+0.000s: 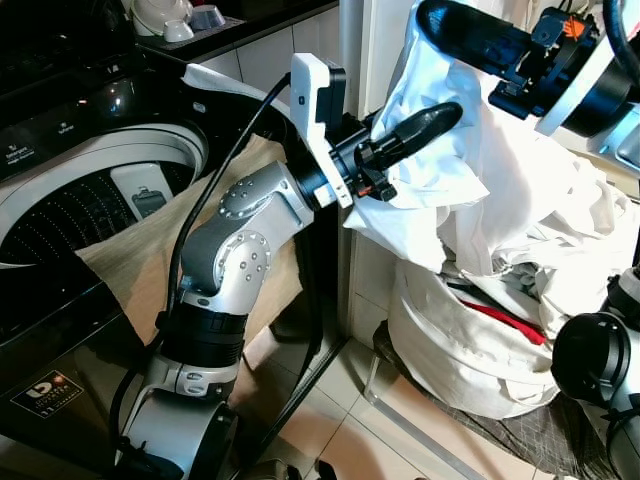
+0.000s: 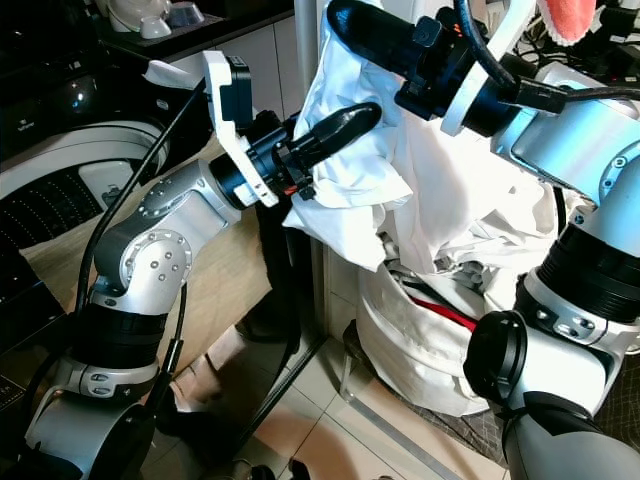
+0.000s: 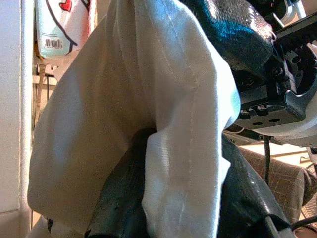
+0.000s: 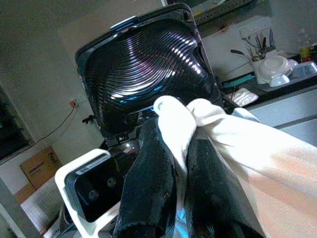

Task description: Clothes washing

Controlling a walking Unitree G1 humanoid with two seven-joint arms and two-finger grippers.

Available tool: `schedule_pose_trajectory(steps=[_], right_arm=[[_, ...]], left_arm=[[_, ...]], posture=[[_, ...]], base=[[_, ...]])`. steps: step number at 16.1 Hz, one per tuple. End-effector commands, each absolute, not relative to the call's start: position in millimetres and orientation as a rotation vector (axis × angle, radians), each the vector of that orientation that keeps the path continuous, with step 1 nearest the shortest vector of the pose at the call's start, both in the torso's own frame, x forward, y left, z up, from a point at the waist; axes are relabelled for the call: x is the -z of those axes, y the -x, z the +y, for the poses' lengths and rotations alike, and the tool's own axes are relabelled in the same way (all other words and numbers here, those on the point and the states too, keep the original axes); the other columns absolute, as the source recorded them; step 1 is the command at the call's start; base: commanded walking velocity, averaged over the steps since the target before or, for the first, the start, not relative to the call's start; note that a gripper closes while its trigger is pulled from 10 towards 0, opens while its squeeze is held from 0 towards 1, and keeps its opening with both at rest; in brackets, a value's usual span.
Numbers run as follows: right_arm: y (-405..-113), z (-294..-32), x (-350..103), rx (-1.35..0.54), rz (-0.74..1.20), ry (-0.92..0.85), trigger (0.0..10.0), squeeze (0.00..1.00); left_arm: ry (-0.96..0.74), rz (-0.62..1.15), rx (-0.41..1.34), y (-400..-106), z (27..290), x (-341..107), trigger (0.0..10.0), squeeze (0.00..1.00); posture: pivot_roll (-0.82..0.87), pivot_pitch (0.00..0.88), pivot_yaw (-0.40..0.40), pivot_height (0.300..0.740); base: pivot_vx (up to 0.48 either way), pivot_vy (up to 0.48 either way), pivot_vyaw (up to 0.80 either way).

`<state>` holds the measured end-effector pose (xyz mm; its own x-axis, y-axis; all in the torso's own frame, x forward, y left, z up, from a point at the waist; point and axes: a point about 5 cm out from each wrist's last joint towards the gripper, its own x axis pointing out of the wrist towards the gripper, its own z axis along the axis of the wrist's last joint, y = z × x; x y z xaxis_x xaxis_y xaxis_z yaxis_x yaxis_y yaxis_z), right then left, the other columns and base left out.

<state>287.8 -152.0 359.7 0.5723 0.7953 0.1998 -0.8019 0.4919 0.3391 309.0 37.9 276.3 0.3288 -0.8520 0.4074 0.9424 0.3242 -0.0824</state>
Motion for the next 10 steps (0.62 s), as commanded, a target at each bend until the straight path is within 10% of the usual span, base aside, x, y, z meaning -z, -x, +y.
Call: schedule_pose_trajectory(steps=[1, 2, 3, 4, 5, 10], right_arm=[[-284, -148, -362, -0.994, -0.038, -0.402, 0.0, 0.00], [-283, -148, -362, -0.991, -0.035, -0.393, 0.5, 0.00], [-283, -147, -361, -0.991, -0.036, -0.386, 3.6, 0.00], [-283, -147, -362, -0.996, -0.039, -0.380, 10.0, 0.73], [-282, -147, -361, -1.002, -0.041, -0.382, 10.0, 1.00], [-283, -160, -361, -0.946, -0.034, -0.361, 10.0, 1.00]], left_arm=[[0.321, -0.305, 1.206, -309, 38, -275, 0.0, 0.00], [0.320, -0.315, 1.188, -311, 39, -276, 0.0, 0.00], [0.322, -0.321, 1.163, -313, 40, -277, 0.0, 0.00], [0.328, -0.334, 1.106, -319, 44, -280, 0.0, 0.00], [0.334, -0.343, 1.075, -323, 47, -282, 0.0, 0.00], [0.303, -0.379, 0.969, -335, 71, -291, 0.0, 0.00]], posture=[[-0.11, 0.000, 0.084, 0.740], [-0.11, 0.000, 0.085, 0.740], [-0.11, 0.000, 0.084, 0.740], [-0.11, 0.000, 0.084, 0.740], [-0.11, 0.000, 0.084, 0.740], [-0.10, 0.000, 0.084, 0.740]], base=[[0.000, 0.000, 0.00], [0.000, 0.000, 0.00], [0.000, 0.000, 0.00], [0.000, 0.000, 0.00], [0.000, 0.000, 0.00], [0.000, 0.000, 0.00]])
